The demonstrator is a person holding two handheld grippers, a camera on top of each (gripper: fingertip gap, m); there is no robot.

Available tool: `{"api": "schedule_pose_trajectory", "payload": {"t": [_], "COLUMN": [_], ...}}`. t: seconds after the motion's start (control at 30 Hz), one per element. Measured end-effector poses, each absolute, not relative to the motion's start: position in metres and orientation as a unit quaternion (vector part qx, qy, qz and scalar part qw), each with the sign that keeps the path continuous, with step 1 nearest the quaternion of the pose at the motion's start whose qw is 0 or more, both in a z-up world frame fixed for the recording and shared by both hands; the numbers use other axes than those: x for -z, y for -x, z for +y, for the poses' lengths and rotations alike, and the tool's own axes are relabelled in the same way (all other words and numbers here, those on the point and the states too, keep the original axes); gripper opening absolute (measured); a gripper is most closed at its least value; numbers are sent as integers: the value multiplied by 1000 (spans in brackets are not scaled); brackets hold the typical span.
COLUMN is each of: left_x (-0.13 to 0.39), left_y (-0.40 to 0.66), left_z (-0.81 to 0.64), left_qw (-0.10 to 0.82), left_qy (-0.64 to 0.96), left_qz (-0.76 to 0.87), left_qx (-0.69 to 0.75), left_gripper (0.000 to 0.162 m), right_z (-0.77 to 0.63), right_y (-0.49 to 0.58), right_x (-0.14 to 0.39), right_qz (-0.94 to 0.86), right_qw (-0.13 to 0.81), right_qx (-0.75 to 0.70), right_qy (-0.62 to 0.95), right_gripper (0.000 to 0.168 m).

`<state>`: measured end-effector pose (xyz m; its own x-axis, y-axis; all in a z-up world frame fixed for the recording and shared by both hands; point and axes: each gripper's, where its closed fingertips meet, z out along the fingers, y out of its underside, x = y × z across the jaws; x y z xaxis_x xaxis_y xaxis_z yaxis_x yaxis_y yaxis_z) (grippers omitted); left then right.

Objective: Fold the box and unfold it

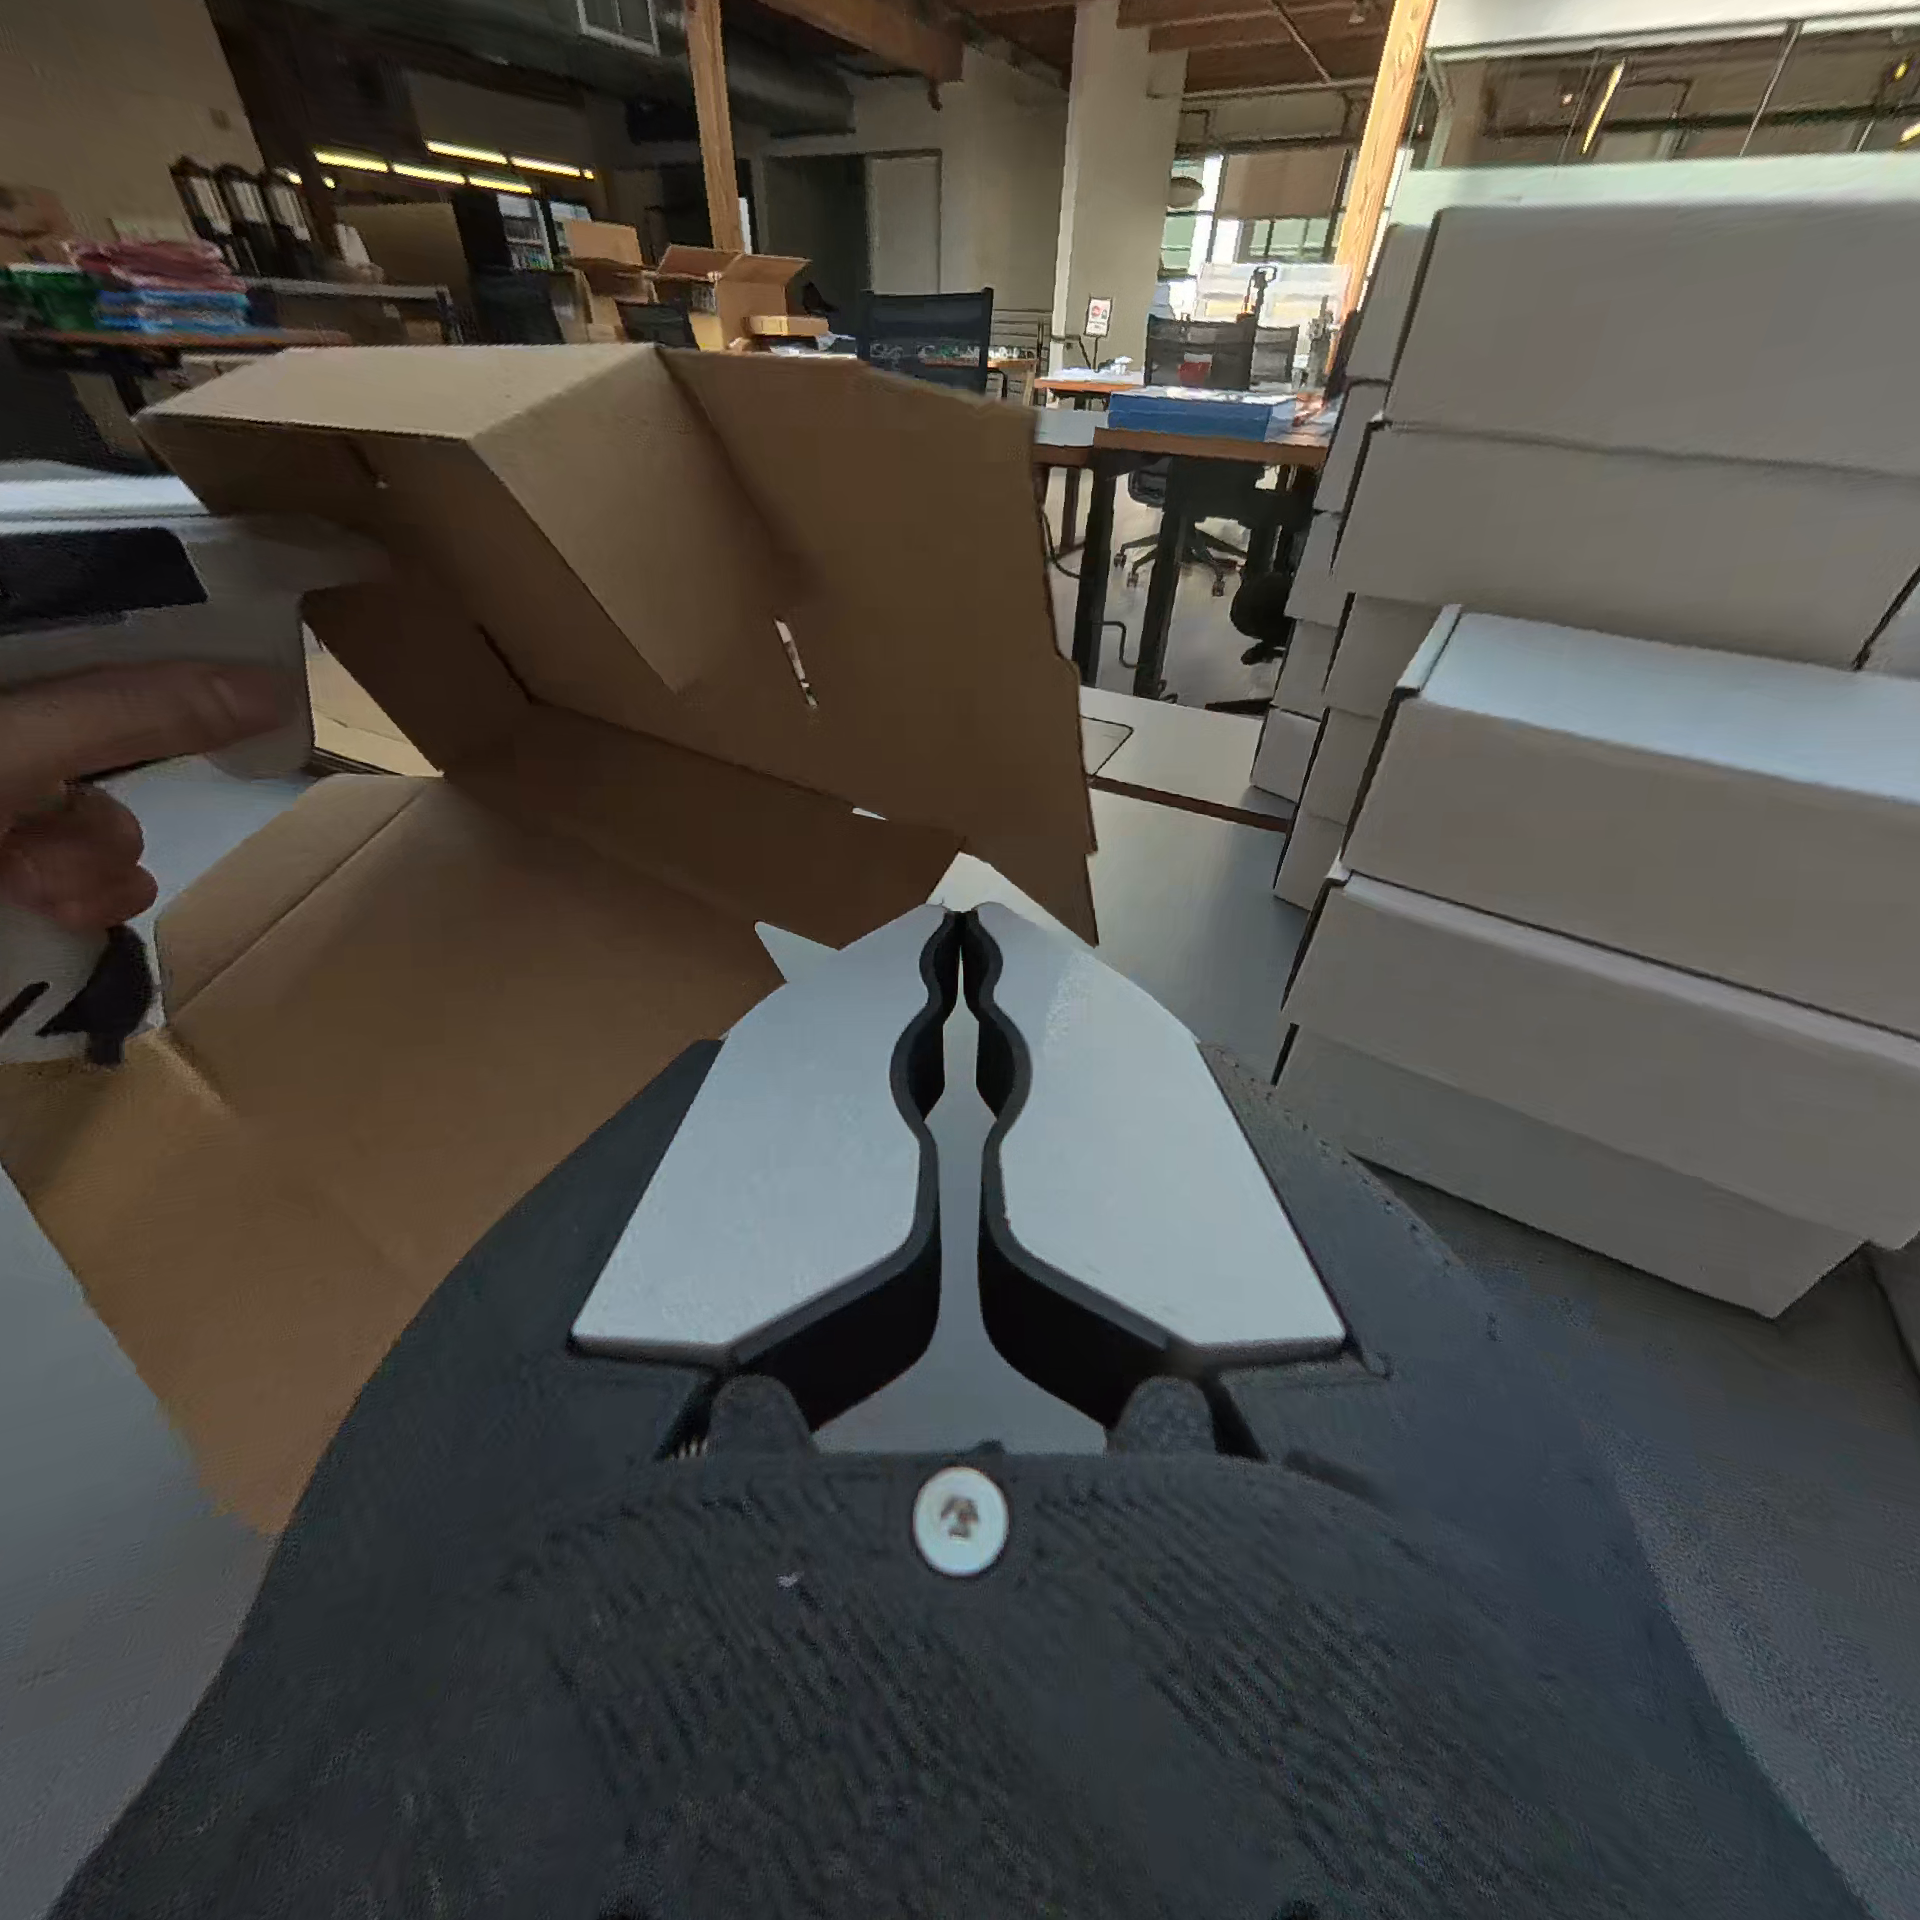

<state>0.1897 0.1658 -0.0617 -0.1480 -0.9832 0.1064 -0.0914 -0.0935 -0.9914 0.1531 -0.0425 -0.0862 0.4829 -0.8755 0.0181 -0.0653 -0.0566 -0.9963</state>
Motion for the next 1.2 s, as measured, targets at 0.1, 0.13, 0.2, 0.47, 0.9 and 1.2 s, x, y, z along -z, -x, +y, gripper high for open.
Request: {"api": "schedule_pose_trajectory", "payload": {"t": [0.1, 0.13, 0.2, 0.47, 0.9, 1.2], "left_x": [61, 62, 65, 76, 82, 83], "left_y": [-187, -186, -185, -185, -188, -187], "left_z": [164, 163, 161, 159, 143, 148], "left_qw": [387, 379, 368, 370, 352, 341], "left_qy": [513, 513, 514, 511, 522, 525], "left_qz": [521, 522, 523, 537, 551, 552], "left_qx": [562, 566, 571, 560, 548, 551], "left_gripper": [6, 6, 6, 6, 6, 8], "right_z": [-44, -43, -37, -25, 9, 11], "right_y": [-161, -163, -164, -158, -154, -162], "right_x": [99, 103, 105, 99, 113, 150], "right_qz": [431, 444, 448, 411, 86, -29], "right_qw": [640, 654, 683, 700, 308, 77], "right_qx": [249, 217, 167, 169, 562, 609], "right_qy": [586, 573, 552, 559, 763, 789], "right_gripper": [0, 0, 0, 0, 0, 0]}}
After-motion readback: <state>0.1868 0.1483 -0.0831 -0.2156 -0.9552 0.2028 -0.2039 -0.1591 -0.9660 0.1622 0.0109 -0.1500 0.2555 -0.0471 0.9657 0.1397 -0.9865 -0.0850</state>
